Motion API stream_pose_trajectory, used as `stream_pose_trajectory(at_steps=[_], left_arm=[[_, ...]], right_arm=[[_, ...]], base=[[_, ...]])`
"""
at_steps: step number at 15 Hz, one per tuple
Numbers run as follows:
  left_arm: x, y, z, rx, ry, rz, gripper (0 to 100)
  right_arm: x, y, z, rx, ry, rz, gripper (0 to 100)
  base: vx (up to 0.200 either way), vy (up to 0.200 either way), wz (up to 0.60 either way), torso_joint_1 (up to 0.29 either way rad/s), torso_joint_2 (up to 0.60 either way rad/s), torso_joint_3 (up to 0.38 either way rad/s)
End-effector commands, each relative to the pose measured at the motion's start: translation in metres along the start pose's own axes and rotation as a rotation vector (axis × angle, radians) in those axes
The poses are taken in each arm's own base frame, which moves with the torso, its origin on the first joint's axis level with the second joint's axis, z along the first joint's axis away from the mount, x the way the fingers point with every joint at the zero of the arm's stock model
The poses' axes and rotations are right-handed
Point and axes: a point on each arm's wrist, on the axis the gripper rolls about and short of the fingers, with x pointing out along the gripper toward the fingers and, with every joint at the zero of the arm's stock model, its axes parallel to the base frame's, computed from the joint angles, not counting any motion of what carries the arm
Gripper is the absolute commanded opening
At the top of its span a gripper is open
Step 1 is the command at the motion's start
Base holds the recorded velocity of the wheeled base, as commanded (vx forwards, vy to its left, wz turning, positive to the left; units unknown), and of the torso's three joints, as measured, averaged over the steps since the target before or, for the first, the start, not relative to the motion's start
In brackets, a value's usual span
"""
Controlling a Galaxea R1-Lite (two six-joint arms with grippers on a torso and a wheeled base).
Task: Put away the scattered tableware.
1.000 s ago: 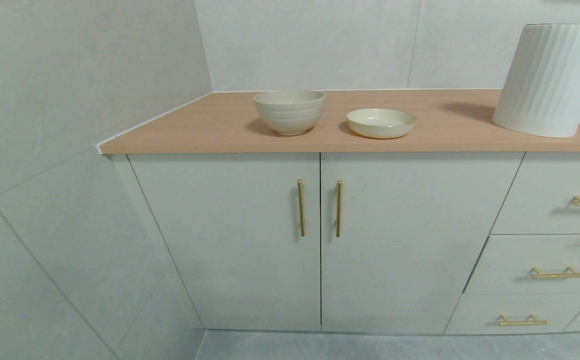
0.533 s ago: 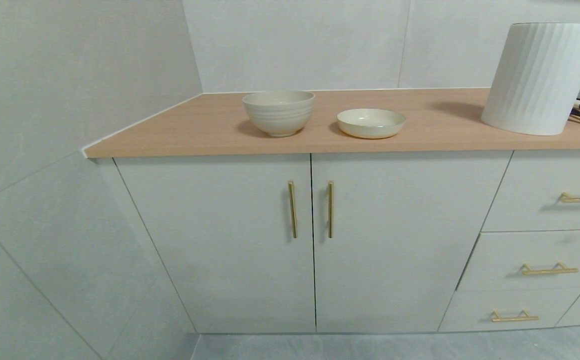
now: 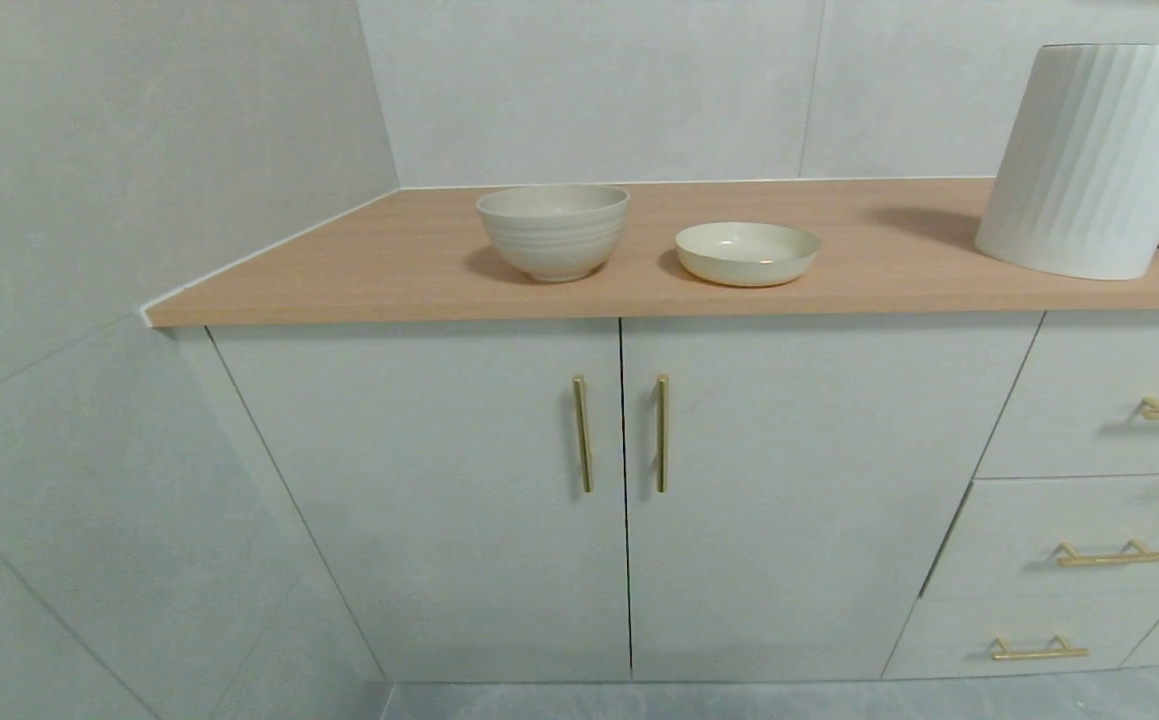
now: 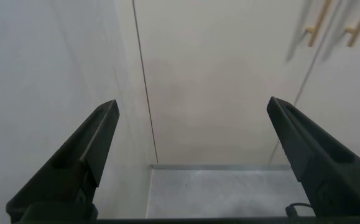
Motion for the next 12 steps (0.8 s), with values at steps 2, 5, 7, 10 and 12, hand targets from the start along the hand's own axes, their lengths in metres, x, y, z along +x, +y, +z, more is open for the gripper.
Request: stream_pose_trajectory(at_steps=[2,5,7,10,12], left_arm=[[0.000,0.000,0.000,0.000,0.003,0.000,100],[0.000,0.000,0.000,0.000,0.000,0.001,100],[0.000,0.000,0.000,0.002,0.000,0.001,100],[0.000,0.000,0.000,0.002,-0.002,0.001,100],[0.000,0.000,0.000,0.005,0.000,0.001,100]], right_arm=[[0.000,0.000,0.000,0.000,0.000,0.001,100],[0.000,0.000,0.000,-0.002,0.000,0.001,100],[0.000,0.000,0.000,-0.003,0.000,0.001,100],[-0.008,0.002,0.027,0.004,-0.102,0.068,100],[-0.008,0.005,0.063,0.073,-0.076,0.258,100]], base=[[0.000,0.000,0.00,0.000,0.00,0.000],[0.000,0.000,0.00,0.000,0.00,0.000],[0.000,0.000,0.00,0.000,0.00,0.000],[0.000,0.000,0.00,0.000,0.00,0.000],[0.000,0.000,0.00,0.000,0.00,0.000]])
